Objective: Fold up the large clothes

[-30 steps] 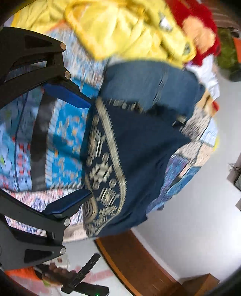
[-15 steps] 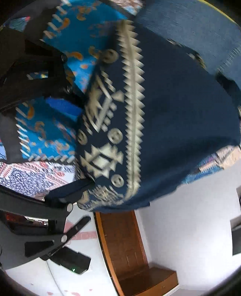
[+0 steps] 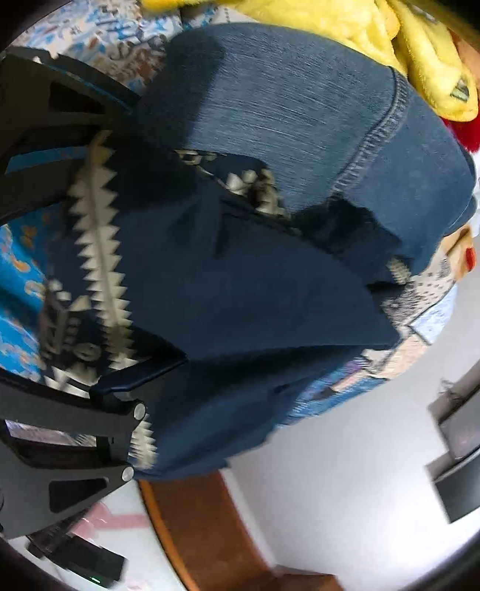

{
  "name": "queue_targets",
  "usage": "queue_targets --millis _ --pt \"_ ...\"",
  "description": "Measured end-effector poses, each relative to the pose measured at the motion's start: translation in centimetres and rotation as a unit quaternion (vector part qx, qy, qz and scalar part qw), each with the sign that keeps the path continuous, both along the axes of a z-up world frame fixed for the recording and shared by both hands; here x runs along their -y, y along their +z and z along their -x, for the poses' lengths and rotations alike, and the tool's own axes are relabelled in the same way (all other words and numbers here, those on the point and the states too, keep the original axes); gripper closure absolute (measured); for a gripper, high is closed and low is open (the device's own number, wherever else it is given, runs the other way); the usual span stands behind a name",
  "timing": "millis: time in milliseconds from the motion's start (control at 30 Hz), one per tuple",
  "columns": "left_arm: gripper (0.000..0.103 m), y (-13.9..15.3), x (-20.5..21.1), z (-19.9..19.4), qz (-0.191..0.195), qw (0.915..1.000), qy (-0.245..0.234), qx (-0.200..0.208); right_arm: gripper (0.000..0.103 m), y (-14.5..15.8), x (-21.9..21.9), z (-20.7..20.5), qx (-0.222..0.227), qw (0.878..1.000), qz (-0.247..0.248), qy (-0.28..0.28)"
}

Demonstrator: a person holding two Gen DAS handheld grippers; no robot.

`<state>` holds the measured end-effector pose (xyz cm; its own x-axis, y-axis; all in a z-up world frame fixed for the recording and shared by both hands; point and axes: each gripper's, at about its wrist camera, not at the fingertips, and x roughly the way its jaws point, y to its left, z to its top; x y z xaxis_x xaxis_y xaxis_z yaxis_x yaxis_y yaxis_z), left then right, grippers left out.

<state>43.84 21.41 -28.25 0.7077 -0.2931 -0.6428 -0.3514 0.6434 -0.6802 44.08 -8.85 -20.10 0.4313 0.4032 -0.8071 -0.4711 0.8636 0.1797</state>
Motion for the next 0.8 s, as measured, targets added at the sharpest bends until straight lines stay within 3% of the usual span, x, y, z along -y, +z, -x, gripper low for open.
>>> queue_targets --millis 33,67,100,133,233,300,467,600,700,800 --pt "0.064 0.3 0.0 -0.4 -0.007 0.9999 0.007 0.002 0.090 0.1 -0.2 0.0 0.002 1.000 0.001 0.003" --pt "0.070 0.6 0.0 -0.9 -0.018 0.9997 0.014 -0.004 0.090 0.2 -0.4 0.0 0.004 1.000 0.004 0.005" --pt "0.083 0.9 0.1 -1.6 -0.023 0.9995 0.016 -0.012 0.090 0.3 -0.7 0.0 0.007 1.000 0.006 0.007" --pt "0.086 1.1 0.2 -2.1 -0.024 0.9994 0.020 -0.016 0.090 0.4 -0.9 -0.1 0.008 1.000 0.007 0.008" --pt "0.090 3.0 -0.8 -2.1 -0.032 0.9985 0.044 -0.009 0.090 1.3 -2.0 -0.3 0.016 1.000 0.001 0.014" --pt "0.095 5.3 -1.4 -1.4 -0.059 0.9963 0.060 0.016 0.090 2.0 -2.8 -0.4 0.023 0.999 -0.010 0.023" --pt "0.096 9.3 -1.8 -0.2 -0.126 0.9890 0.065 0.041 0.090 2.5 -6.2 -0.7 0.036 0.998 -0.023 0.053" --pt "0.096 10.8 -0.8 0.1 -0.178 0.9817 0.044 0.052 0.090 -0.5 -10.0 -1.9 0.004 0.996 -0.015 0.083" --pt "0.096 11.3 1.2 0.2 -0.191 0.9798 0.003 0.057 0.089 -5.0 -12.2 -3.7 -0.056 0.995 0.008 0.083" --pt "0.096 12.8 3.7 0.5 -0.214 0.9744 -0.017 0.066 0.088 -5.5 -11.6 -4.0 -0.063 0.995 -0.021 0.074"
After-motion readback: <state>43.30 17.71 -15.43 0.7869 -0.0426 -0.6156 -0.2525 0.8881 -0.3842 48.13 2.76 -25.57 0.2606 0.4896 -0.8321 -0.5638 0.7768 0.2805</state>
